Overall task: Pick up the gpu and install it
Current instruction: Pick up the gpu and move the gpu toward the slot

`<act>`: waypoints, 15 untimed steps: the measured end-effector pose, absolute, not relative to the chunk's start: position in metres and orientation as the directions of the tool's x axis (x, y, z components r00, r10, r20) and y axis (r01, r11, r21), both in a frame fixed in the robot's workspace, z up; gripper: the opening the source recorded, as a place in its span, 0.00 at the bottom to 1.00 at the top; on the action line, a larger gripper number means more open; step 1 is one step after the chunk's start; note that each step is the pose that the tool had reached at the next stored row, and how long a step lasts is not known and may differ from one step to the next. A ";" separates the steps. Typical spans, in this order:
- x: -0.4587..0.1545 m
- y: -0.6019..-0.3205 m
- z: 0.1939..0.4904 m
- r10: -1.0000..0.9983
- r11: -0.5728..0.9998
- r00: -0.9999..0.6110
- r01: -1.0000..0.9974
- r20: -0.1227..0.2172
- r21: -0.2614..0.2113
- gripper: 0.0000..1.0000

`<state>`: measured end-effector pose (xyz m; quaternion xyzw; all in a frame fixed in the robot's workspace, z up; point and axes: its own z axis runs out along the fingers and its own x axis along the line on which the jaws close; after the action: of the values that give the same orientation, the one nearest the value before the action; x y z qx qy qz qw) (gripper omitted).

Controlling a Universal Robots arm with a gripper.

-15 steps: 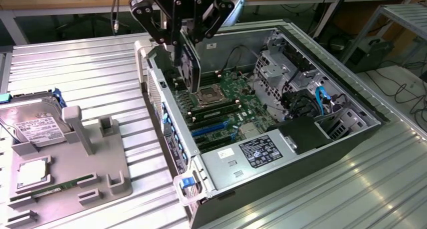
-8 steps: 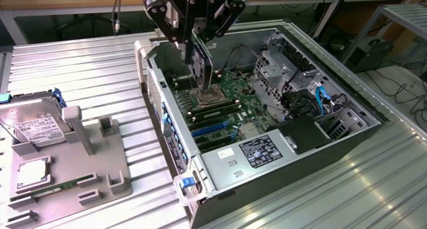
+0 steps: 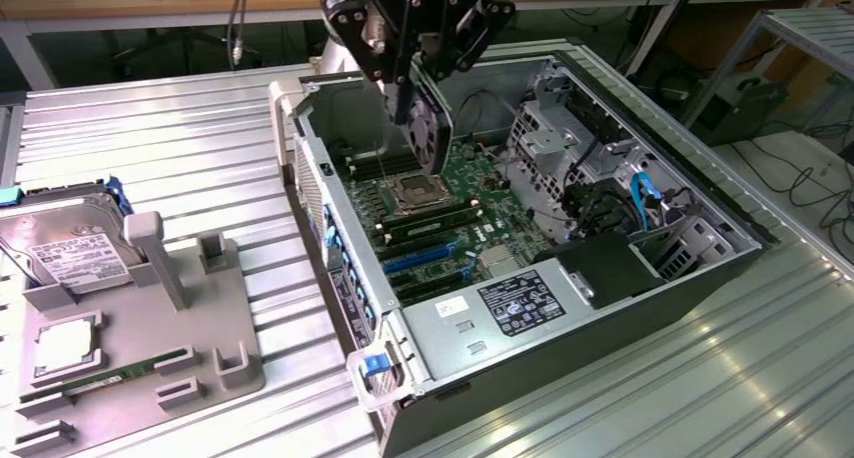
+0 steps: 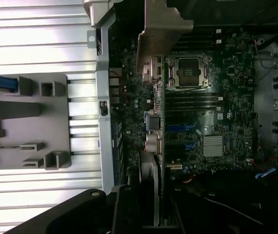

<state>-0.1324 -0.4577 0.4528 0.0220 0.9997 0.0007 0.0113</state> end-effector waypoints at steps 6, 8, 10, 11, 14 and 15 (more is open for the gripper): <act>-0.119 -0.458 0.453 0.044 0.999 -0.999 0.044 -0.023 0.002 0.28; -0.115 -0.458 0.453 0.044 0.999 -0.999 0.044 -0.023 0.002 0.28; -0.109 -0.458 0.453 0.044 0.999 -0.999 0.044 -0.023 0.002 0.28; -0.106 -0.458 0.453 0.044 0.999 -0.999 0.044 -0.023 0.002 0.28; -0.099 -0.458 0.453 0.044 0.999 -0.999 0.044 -0.023 0.002 0.28; -0.097 -0.458 0.453 0.044 0.999 -0.999 0.044 -0.023 0.002 0.28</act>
<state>-0.0970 -0.4577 0.4528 0.0219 0.9997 0.0007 0.0114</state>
